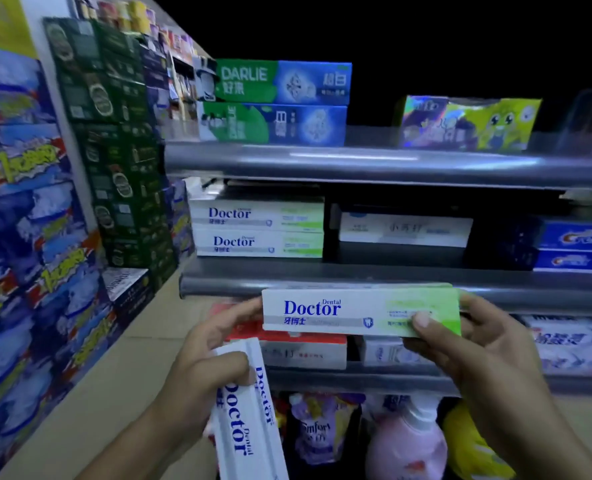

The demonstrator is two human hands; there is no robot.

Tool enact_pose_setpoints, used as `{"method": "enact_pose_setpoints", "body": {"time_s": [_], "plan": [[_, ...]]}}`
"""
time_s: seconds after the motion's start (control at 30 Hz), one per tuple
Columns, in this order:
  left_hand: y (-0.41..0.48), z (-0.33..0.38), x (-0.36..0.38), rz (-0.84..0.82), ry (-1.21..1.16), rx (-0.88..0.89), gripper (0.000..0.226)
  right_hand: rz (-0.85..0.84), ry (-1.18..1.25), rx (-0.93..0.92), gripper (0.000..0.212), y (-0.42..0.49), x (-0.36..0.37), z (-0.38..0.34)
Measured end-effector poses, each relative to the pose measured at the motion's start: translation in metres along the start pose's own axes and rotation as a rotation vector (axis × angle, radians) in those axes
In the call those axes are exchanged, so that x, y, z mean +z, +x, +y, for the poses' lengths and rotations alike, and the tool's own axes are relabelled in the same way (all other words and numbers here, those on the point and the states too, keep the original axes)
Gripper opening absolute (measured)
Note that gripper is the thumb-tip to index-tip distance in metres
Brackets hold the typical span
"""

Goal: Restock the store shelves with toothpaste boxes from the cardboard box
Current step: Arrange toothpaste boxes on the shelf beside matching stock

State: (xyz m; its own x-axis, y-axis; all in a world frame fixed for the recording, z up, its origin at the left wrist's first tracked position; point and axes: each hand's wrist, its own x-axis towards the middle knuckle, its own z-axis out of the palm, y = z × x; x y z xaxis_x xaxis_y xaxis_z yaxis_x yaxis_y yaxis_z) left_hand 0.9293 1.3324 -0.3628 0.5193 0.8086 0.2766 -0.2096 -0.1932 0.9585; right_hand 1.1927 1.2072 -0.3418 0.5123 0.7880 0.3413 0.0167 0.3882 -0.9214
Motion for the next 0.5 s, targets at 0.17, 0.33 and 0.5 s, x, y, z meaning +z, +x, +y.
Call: {"method": "enact_pose_setpoints", "body": {"time_s": [0.17,0.33,0.5], "plan": [[-0.002,0.030,-0.035,0.063,0.013,0.006,0.082,0.018,-0.097,-0.082,0.043,0.020,0.048,-0.006],[0.015,0.063,-0.064,0.043,0.087,0.113,0.076,0.035,-0.355,-0.215,0.031,0.056,0.082,-0.006],[0.042,0.072,-0.079,0.134,0.131,0.079,0.069,0.122,-0.480,-0.288,0.056,0.091,0.106,0.001]]}}
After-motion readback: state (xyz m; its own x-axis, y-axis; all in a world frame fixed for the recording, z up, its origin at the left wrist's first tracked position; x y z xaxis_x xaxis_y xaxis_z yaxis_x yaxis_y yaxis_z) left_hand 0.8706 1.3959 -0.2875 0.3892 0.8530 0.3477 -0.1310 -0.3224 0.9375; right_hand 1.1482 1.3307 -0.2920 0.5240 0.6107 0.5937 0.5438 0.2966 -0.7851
